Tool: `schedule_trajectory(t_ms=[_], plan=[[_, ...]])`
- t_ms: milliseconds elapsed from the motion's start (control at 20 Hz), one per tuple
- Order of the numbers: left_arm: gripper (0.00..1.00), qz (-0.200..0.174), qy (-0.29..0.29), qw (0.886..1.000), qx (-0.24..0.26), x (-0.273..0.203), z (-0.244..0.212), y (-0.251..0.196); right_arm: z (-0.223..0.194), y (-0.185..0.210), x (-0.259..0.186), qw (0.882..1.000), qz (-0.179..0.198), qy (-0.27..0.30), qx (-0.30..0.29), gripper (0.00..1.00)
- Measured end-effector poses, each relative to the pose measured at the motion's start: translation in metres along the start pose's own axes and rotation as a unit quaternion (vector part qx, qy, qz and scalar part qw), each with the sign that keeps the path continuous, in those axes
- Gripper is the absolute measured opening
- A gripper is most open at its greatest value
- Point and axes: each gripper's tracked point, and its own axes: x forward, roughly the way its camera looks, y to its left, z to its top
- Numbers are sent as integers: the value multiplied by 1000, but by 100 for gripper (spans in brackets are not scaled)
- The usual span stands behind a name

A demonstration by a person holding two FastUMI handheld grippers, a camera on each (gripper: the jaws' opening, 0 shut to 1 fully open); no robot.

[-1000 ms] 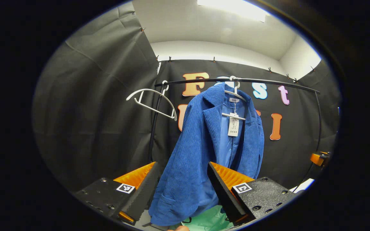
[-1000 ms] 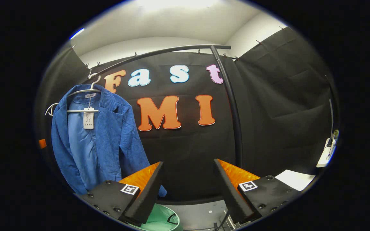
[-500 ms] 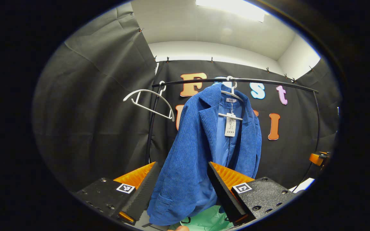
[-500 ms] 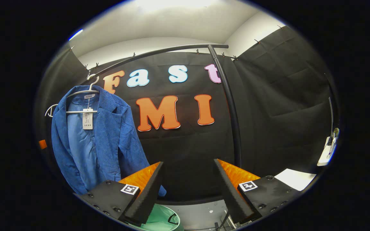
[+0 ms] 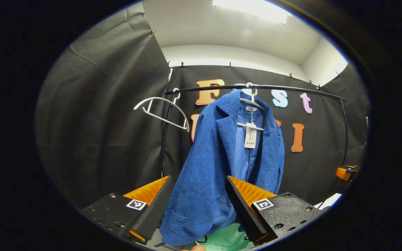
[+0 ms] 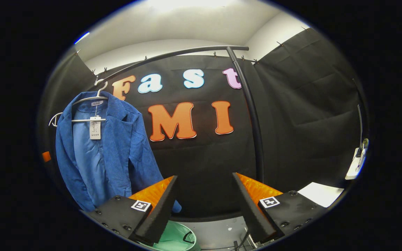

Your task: Grasp the clothes on the hanger with both hands and then place them into the laundry hamper below.

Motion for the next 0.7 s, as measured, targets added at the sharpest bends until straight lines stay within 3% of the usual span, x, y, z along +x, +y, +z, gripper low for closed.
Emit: schedule_trajectory(t_ms=[50,100,200,250,500,550,700], plan=[[93,0,1,1000,-1,1,-1,-1,-1,1,1,1000,2,1,-1,97],[95,-1,3,1000,-2,2,-2,-1,-2,5,2,1000,5,2,0,89],[95,-2,6,1000,-1,3,-4,-2,0,27,6,999,32,3,13,89],[95,-1,6,1000,1,5,-3,-2,4,37,9,999,46,2,17,98],[98,-11,0,1000,14,19,3,-15,6,81,28,996,89,6,4,98],[93,-17,-2,1000,16,22,5,-20,8,94,32,995,102,6,2,97],[93,-23,-6,999,23,36,10,-31,15,130,38,989,144,9,5,97]])
